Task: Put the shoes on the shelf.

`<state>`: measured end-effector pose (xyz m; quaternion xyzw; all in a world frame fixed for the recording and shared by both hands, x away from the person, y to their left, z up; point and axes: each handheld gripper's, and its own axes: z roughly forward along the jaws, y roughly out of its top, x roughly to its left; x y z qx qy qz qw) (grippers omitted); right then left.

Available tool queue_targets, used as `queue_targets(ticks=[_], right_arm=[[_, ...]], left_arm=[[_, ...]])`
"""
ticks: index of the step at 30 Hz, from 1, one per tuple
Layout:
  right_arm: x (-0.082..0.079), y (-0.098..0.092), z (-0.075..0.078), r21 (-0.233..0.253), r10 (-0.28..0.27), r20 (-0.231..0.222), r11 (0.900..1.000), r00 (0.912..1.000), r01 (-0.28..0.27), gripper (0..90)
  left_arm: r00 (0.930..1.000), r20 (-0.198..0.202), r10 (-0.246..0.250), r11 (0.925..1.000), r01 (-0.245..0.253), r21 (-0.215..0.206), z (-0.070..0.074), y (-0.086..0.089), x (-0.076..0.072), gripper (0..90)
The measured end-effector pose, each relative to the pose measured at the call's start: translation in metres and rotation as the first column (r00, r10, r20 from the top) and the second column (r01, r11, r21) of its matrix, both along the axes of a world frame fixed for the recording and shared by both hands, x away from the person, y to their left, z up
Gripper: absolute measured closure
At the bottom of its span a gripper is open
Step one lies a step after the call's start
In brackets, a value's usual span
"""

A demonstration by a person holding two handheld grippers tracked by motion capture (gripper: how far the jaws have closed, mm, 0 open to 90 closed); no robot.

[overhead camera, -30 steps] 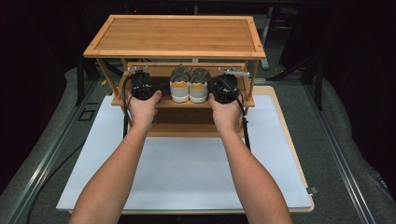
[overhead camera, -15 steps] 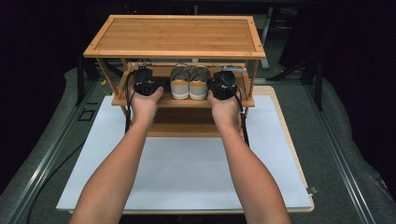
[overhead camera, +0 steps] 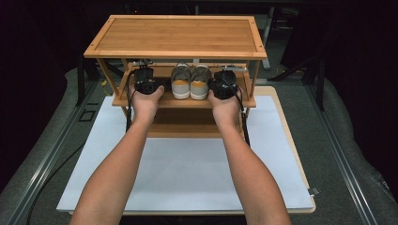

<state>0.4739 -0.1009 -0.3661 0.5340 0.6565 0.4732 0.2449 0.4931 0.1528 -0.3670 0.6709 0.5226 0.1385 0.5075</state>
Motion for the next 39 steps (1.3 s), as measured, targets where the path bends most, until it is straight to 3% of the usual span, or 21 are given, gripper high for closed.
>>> queue_targets(ticks=[8, 12, 16, 17, 18, 20, 21, 24, 26, 27, 33, 39], right_arm=[[-0.001, 0.001, 0.0, -0.006, -0.017, 0.004, 1.0, 0.9998, 0.017, 90.0], [-0.003, 0.002, -0.001, -0.035, -0.022, 0.03, 0.999, 0.9993, 0.023, 90.0], [-0.005, 0.002, 0.001, -0.031, -0.011, 0.032, 0.999, 0.9994, 0.012, 90.0], [-0.006, 0.003, 0.001, -0.037, -0.032, 0.039, 0.999, 0.9987, 0.033, 90.0], [-0.008, 0.001, 0.003, -0.026, 0.0, 0.04, 1.0, 0.9992, 0.001, 90.0], [-0.01, 0.002, 0.004, -0.039, -0.018, 0.054, 0.999, 0.9984, 0.021, 90.0], [-0.01, 0.002, 0.004, -0.039, -0.018, 0.054, 0.999, 0.9984, 0.021, 90.0], [-0.018, 0.003, 0.007, -0.047, -0.001, 0.065, 0.999, 0.9979, 0.004, 90.0], [-0.02, 0.004, 0.008, -0.059, -0.021, 0.076, 0.998, 0.9969, 0.026, 90.0], [-0.023, 0.003, 0.01, -0.06, -0.006, 0.081, 0.998, 0.9967, 0.011, 90.0], [-0.038, 0.004, 0.018, -0.053, 0.004, 0.109, 0.999, 0.9941, 0.002, 90.0], [-0.054, -0.001, 0.009, -0.036, 0.021, 0.113, 0.999, 0.9934, -0.017, 90.0]], left_arm=[[0.9999, 0.011, 0.012, 0.9999, -0.012, -0.001, -0.001, 0.0, -0.002, 90.0], [0.9998, 0.003, 0.02, 0.9965, -0.02, -0.081, -0.007, 0.005, -0.002, 90.0], [0.9999, 0.013, 0.008, 0.9981, -0.007, -0.06, -0.007, 0.01, -0.005, 89.8], [0.9998, 0.017, 0.007, 0.9979, -0.006, -0.064, -0.006, 0.013, -0.007, 89.8], [0.9992, 0.023, 0.032, 0.9952, -0.03, -0.093, -0.006, 0.014, -0.008, 89.7], [0.9994, 0.022, 0.027, 0.9957, -0.025, -0.089, -0.007, 0.02, -0.011, 89.7], [0.9998, 0.018, 0.004, 0.9975, -0.002, -0.071, -0.007, 0.024, -0.013, 89.7], [0.9993, 0.037, 0.011, 0.9936, -0.007, -0.112, -0.007, 0.03, -0.022, 89.6], [0.9992, 0.041, 0.0, 0.9928, 0.005, -0.12, -0.007, 0.031, -0.024, 89.5], [0.9989, 0.046, -0.003, 0.9924, 0.009, -0.123, -0.007, 0.032, -0.027, 89.5], [0.9973, 0.07, -0.021, 0.9932, 0.029, -0.113, -0.009, 0.041, -0.044, 89.3], [0.9921, 0.1, -0.076, 0.9919, 0.085, -0.094, -0.007, 0.041, -0.065, 89.1]])
